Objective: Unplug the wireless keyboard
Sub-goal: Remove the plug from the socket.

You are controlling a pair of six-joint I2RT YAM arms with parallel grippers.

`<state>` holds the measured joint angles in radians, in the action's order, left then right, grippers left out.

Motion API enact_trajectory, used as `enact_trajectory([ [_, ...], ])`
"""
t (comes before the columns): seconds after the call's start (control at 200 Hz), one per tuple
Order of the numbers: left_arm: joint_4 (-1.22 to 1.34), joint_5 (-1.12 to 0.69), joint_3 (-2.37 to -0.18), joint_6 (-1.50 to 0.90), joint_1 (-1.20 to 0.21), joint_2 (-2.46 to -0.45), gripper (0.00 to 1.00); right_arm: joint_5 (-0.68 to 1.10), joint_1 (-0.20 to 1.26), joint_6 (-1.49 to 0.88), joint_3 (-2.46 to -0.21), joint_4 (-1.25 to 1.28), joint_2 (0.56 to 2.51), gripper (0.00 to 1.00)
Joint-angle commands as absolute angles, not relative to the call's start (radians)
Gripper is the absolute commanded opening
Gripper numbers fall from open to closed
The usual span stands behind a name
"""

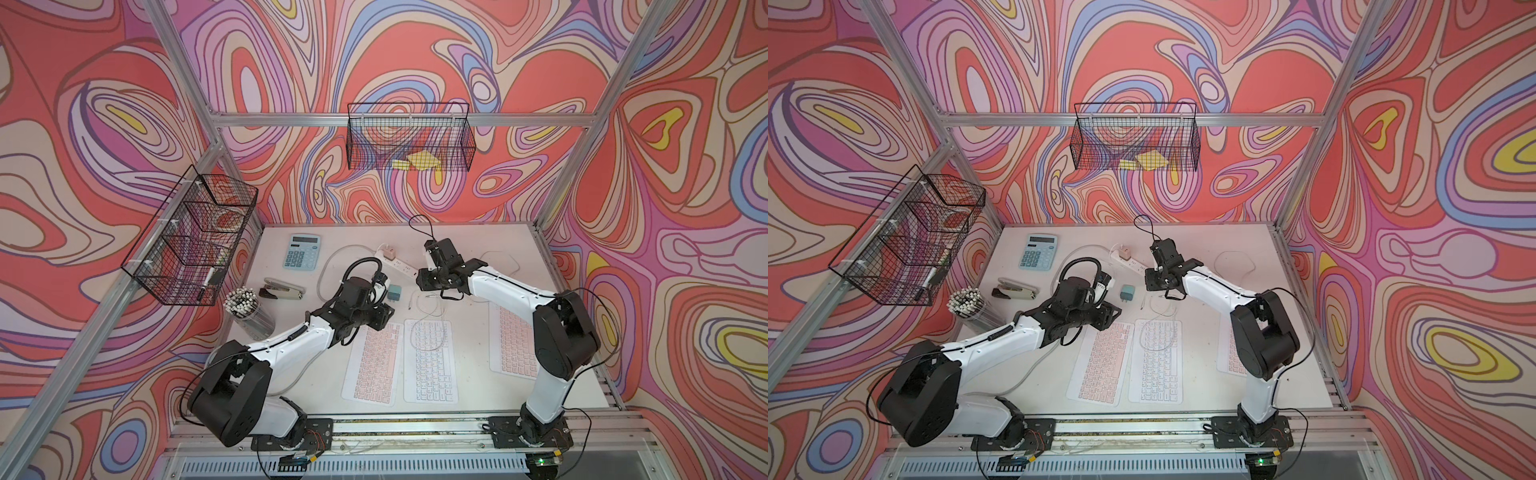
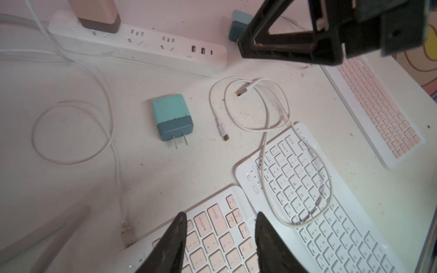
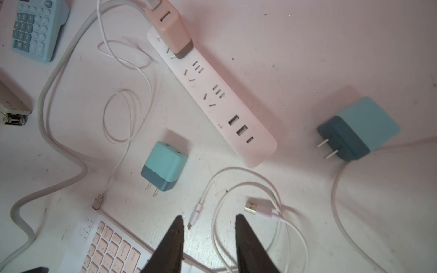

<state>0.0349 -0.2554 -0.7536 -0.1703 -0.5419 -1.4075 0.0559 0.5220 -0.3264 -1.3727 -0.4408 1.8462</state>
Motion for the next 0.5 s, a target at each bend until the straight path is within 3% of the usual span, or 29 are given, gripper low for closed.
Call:
enact_trajectory([
  [0.0,0.097,-0.338,-0.746,-0.23,-0.474,-1.404,0.49,0.089,0.519,-0.265,-1.434,-0.448,1.898,0.37],
  [0.22,0.184,-0.433,-0.774,-0.373,-0.319,-1.467,0.47,0.133,0.519,-0.107,-1.554,-0.471,1.981,0.37],
  [0.496,0.159,-0.419,-0.887,-0.446,-0.258,-1.57,0.45,0.176,0.519,0.085,-1.667,-0.449,2.097,0.37],
])
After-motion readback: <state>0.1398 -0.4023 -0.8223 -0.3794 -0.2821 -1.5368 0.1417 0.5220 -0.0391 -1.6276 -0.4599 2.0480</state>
